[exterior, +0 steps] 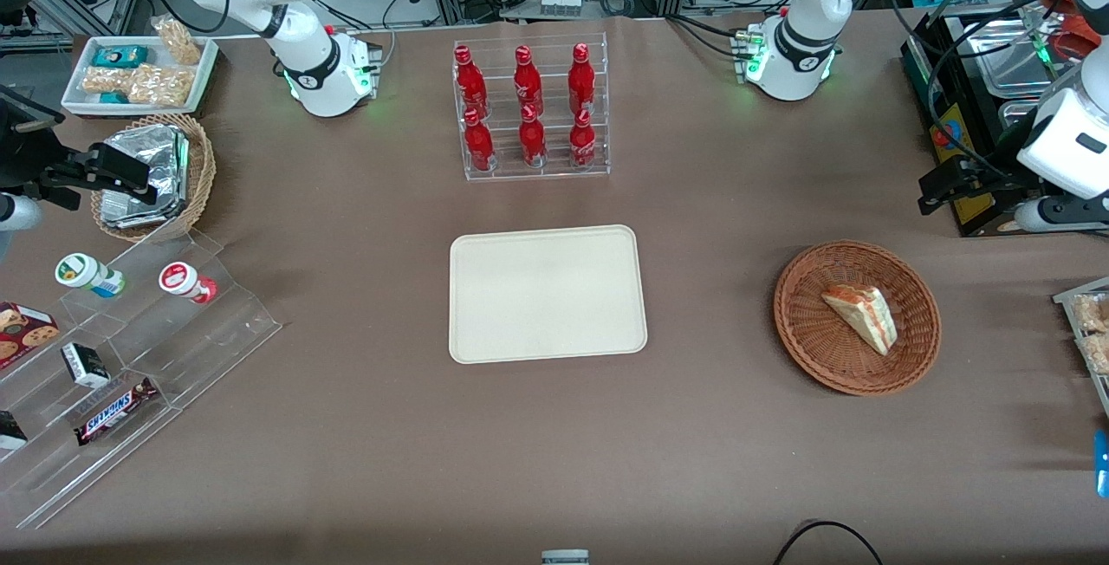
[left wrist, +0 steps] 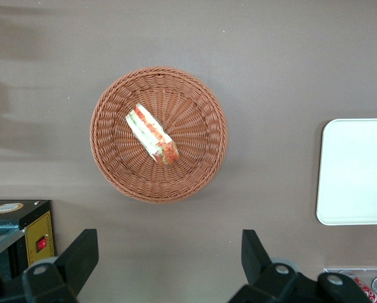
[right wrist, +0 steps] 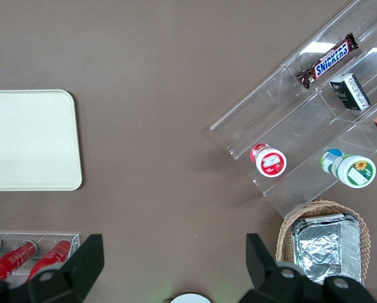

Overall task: Place sandwich from basket to tray
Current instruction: 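Move the left gripper over the sandwich in the wicker basket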

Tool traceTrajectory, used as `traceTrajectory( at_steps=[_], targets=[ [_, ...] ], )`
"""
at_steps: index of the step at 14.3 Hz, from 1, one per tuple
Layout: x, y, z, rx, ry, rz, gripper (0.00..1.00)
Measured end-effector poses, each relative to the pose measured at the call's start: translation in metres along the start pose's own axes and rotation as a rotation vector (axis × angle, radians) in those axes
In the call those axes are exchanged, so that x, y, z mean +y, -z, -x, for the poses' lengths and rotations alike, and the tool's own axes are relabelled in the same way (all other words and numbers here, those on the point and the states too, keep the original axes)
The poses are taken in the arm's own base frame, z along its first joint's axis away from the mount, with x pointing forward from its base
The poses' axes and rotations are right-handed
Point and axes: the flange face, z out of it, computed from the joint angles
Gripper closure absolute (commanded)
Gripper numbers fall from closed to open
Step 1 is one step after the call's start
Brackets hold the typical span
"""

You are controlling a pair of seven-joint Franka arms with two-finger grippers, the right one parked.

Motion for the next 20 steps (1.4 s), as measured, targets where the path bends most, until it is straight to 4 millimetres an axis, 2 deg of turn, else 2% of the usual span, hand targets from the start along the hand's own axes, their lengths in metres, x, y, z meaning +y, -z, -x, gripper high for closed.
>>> traceTrajectory(
  at_steps=[7, 10, 12, 14, 15, 17, 20],
  targets=[
    [0.000, -0.004, 0.001, -0.026, -0.006, -0.028, 0.00],
    [0.000, -0.012, 0.001, -0.056, -0.005, -0.031, 0.00],
    [-0.001, -0.025, 0.000, -0.082, -0.005, -0.033, 0.00],
    [-0.003, -0.051, -0.004, -0.120, -0.002, -0.039, 0.00],
    [-0.004, -0.072, -0.009, -0.126, -0.001, -0.040, 0.00],
    [-0.007, -0.123, -0.022, -0.107, 0.002, -0.038, 0.00],
    [-0.020, -0.198, -0.024, -0.065, 0.021, -0.033, 0.00]
  ],
)
